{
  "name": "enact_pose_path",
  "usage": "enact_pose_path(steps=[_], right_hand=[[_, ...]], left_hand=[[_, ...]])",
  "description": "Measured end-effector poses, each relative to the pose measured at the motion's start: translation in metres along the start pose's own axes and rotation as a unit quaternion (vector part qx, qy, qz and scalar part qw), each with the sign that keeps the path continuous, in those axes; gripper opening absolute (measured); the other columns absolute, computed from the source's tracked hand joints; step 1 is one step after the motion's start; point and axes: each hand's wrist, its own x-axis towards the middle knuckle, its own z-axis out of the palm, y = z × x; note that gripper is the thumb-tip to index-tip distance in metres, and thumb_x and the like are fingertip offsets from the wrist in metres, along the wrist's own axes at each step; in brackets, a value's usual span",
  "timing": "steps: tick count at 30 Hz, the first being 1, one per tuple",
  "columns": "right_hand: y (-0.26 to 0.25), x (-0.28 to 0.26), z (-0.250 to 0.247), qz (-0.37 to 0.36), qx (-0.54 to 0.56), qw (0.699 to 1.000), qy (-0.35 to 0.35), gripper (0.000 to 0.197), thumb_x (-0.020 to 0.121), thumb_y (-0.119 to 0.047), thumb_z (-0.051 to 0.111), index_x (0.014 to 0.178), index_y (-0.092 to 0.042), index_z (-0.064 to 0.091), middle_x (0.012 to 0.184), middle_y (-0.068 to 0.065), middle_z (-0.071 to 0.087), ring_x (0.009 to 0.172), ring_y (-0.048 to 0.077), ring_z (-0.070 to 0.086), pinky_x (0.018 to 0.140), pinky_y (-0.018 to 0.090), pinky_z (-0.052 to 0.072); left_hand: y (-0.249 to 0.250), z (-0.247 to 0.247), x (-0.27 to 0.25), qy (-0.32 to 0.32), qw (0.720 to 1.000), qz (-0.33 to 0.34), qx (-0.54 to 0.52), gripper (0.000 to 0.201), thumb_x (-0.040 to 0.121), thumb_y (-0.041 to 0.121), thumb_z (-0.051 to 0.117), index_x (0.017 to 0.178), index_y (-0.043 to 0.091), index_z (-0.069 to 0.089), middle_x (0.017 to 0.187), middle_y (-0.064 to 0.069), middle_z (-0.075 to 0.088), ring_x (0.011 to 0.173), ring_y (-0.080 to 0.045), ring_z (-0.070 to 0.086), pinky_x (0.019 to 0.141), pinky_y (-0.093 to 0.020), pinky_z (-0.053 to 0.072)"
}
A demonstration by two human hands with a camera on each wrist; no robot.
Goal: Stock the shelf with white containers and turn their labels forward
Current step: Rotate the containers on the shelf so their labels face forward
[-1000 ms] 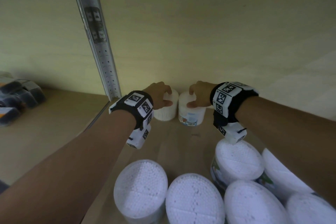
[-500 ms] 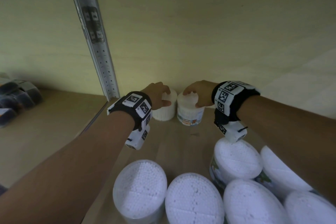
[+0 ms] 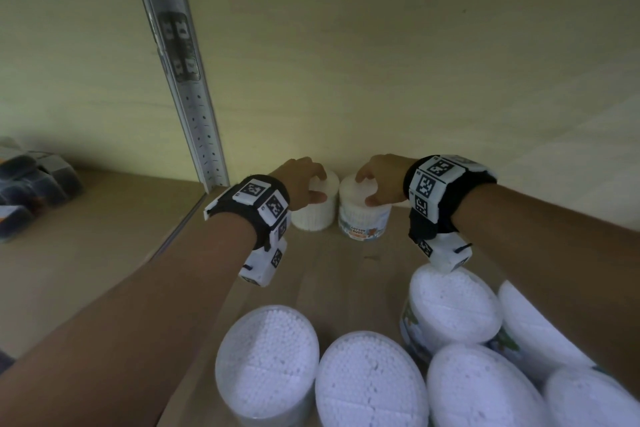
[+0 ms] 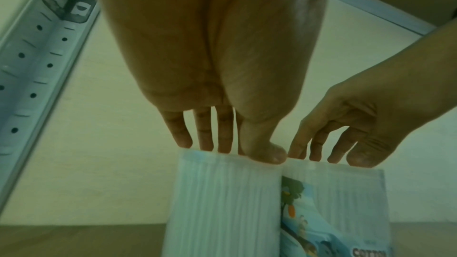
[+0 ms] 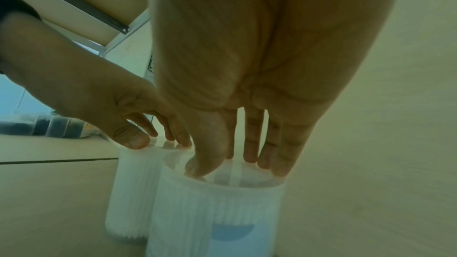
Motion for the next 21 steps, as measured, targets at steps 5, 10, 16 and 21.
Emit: enact_pose_path(steps=[5,10,16,21], right_hand=[[0.003,-0.005,-0.002,-0.014,-0.024,1.000,0.000,0.056,0.091,-0.022,0.062,0.142,-0.014,0.041,0.146,0.009,0.042,0.131,0.027,0.045,0.105,0.033,0.037],[0.004,-0.003,-0.003,-0.022,-0.027,0.999,-0.007,0.056,0.089,-0.020,0.064,0.140,-0.012,0.043,0.143,0.010,0.046,0.129,0.028,0.047,0.104,0.035,0.039],[0.004,-0.003,-0.004,-0.027,-0.039,0.999,-0.006,0.056,0.090,-0.022,0.063,0.141,-0.013,0.041,0.144,0.009,0.045,0.129,0.027,0.046,0.104,0.034,0.038],[0.004,-0.003,-0.002,-0.032,-0.051,0.998,0.002,0.057,0.090,-0.022,0.063,0.142,-0.011,0.041,0.146,0.009,0.042,0.131,0.027,0.045,0.105,0.034,0.038]], left_hand=[[0.001,-0.011,0.001,-0.033,0.999,0.036,0.006,0.047,0.089,0.015,0.062,0.134,0.018,0.049,0.143,-0.006,0.043,0.132,-0.025,0.041,0.107,-0.034,0.033],[-0.003,-0.027,0.004,-0.085,0.995,0.053,-0.004,0.060,0.078,-0.017,0.043,0.124,0.019,0.057,0.145,-0.006,0.042,0.136,-0.024,0.040,0.106,-0.044,0.040],[0.006,-0.010,0.010,0.025,0.999,-0.029,0.015,0.049,0.094,0.036,0.053,0.135,0.011,0.043,0.135,-0.013,0.041,0.121,-0.029,0.046,0.098,-0.035,0.040],[0.008,-0.003,0.015,0.002,0.997,-0.042,0.065,0.064,0.089,0.050,0.054,0.138,0.011,0.041,0.139,-0.013,0.037,0.127,-0.030,0.040,0.104,-0.041,0.038]])
